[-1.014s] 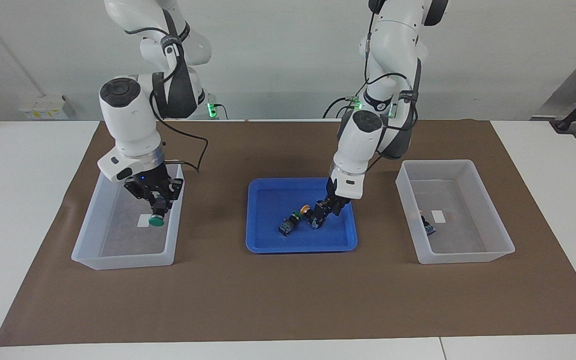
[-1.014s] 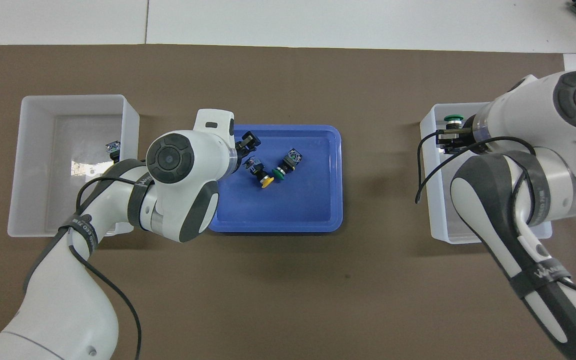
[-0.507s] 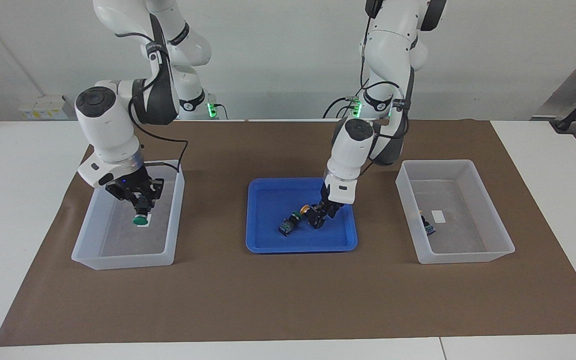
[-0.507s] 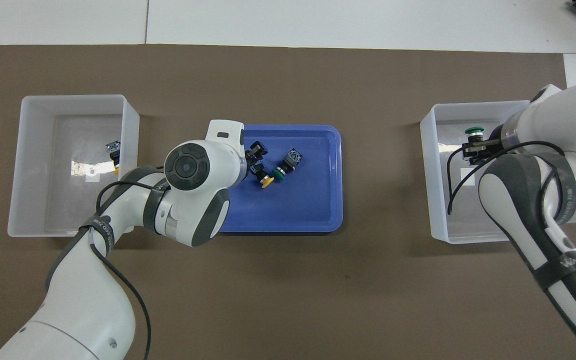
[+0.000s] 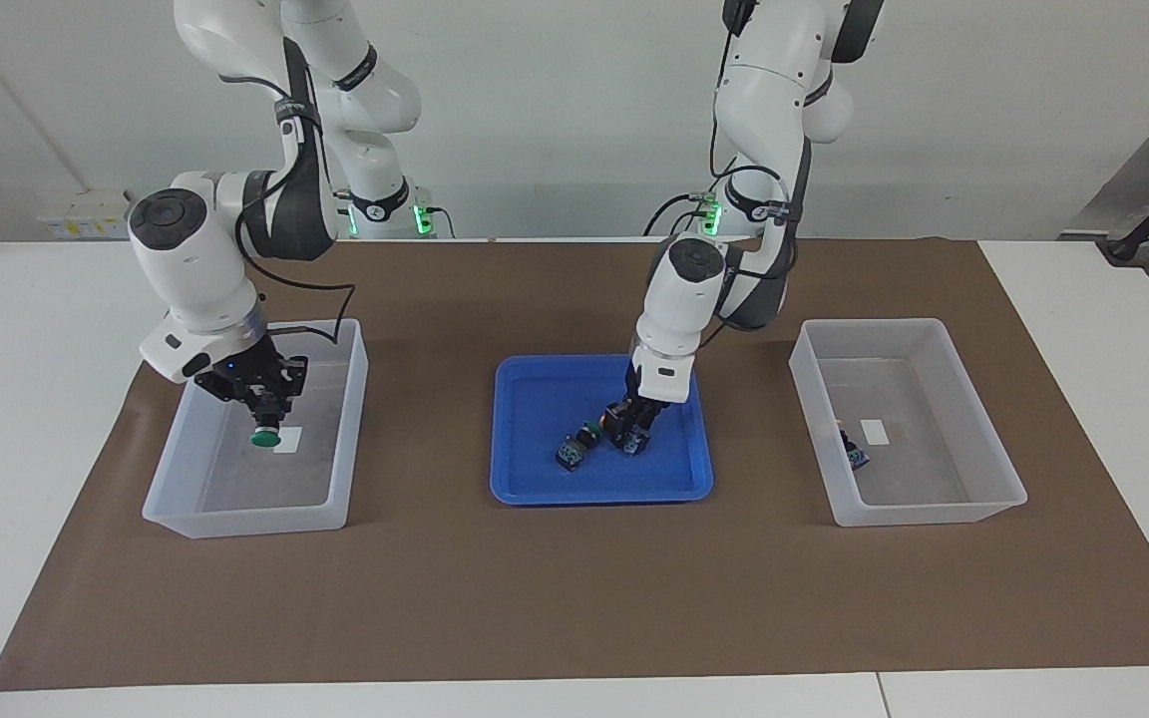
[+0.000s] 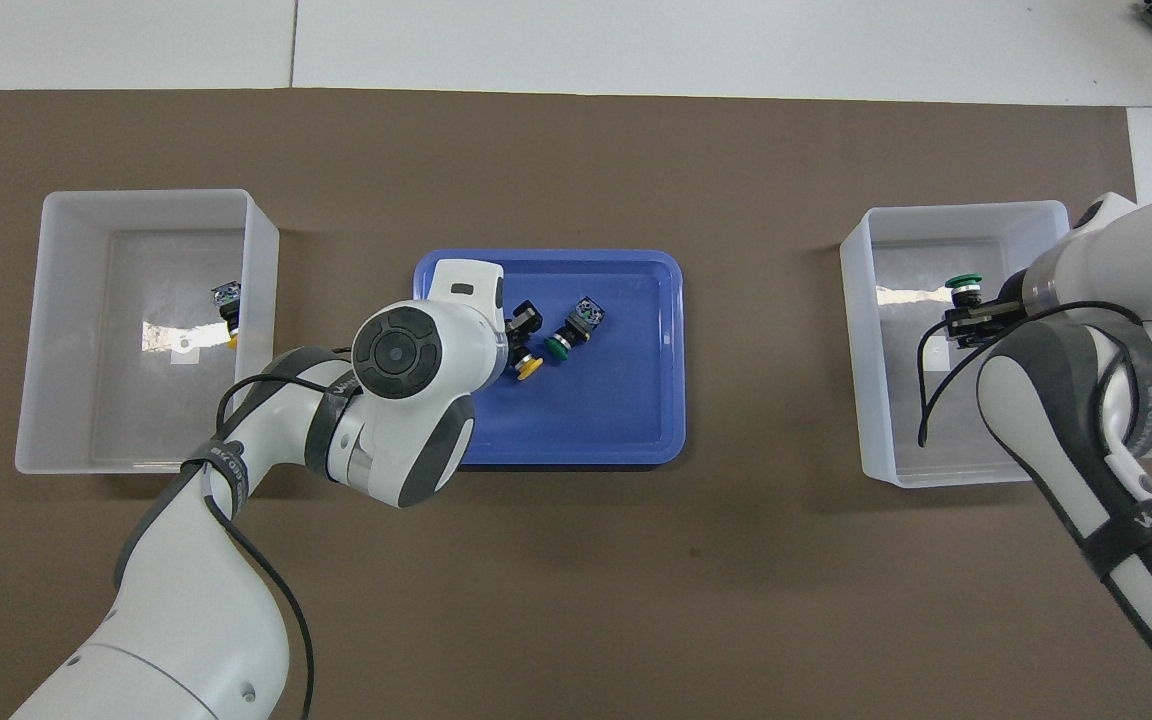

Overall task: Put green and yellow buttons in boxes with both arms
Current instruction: 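Place the yellow button in the box with the left gripper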

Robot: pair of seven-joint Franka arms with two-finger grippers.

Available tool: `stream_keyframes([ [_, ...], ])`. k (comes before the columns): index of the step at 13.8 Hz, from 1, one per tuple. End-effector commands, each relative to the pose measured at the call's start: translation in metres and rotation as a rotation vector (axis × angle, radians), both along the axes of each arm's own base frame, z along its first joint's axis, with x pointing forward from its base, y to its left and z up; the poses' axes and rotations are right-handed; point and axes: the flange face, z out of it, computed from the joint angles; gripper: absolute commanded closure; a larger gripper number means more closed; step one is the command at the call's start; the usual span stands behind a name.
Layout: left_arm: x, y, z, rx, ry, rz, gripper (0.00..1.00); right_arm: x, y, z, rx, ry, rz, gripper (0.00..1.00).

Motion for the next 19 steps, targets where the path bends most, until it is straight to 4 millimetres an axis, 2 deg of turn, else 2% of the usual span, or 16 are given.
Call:
stream_keyframes([
  [1, 0.000, 0.000, 0.003, -0.005, -0.020, 0.018, 0.97, -0.020, -0.015, -0.013, 0.012, -0.014, 0.042, 1.00],
  [2, 0.002, 0.002, 0.004, -0.003, -0.023, 0.016, 1.00, -0.022, -0.020, -0.020, 0.013, -0.024, 0.044, 1.00],
  [6, 0.019, 0.008, 0.022, 0.039, -0.054, -0.014, 1.00, -0.024, -0.044, -0.051, 0.023, -0.027, 0.011, 1.00],
  [8, 0.038, 0.022, 0.056, 0.095, -0.026, -0.035, 1.00, -0.024, -0.050, -0.059, 0.026, -0.024, 0.012, 1.00],
  [9, 0.051, 0.035, 0.082, 0.114, -0.003, -0.039, 1.00, -0.024, -0.053, -0.064, 0.028, -0.017, 0.009, 1.00],
  [10, 0.055, 0.039, 0.102, 0.129, 0.016, -0.074, 1.00, -0.024, -0.057, -0.071, 0.031, -0.009, 0.004, 1.00],
  [12, 0.064, 0.076, 0.136, 0.146, 0.031, -0.118, 1.00, -0.023, -0.063, -0.081, 0.033, -0.028, 0.005, 1.00],
  [14, 0.073, 0.127, 0.154, 0.166, 0.054, -0.211, 1.00, -0.025, -0.063, -0.090, 0.036, -0.028, 0.003, 0.97],
  [15, 0.075, 0.148, 0.160, 0.171, 0.057, -0.262, 1.00, -0.025, -0.063, -0.090, 0.037, -0.029, 0.000, 0.66],
  [16, 0.082, 0.171, 0.167, 0.180, 0.057, -0.298, 1.00, -0.024, -0.062, -0.089, 0.036, -0.029, -0.001, 0.14],
  [17, 0.086, 0.191, 0.171, 0.188, 0.066, -0.331, 1.00, -0.023, -0.060, -0.086, 0.035, -0.032, -0.002, 0.00],
  [19, 0.093, 0.223, 0.183, 0.203, 0.074, -0.407, 1.00, -0.020, -0.057, -0.072, 0.029, -0.052, 0.005, 0.00],
])
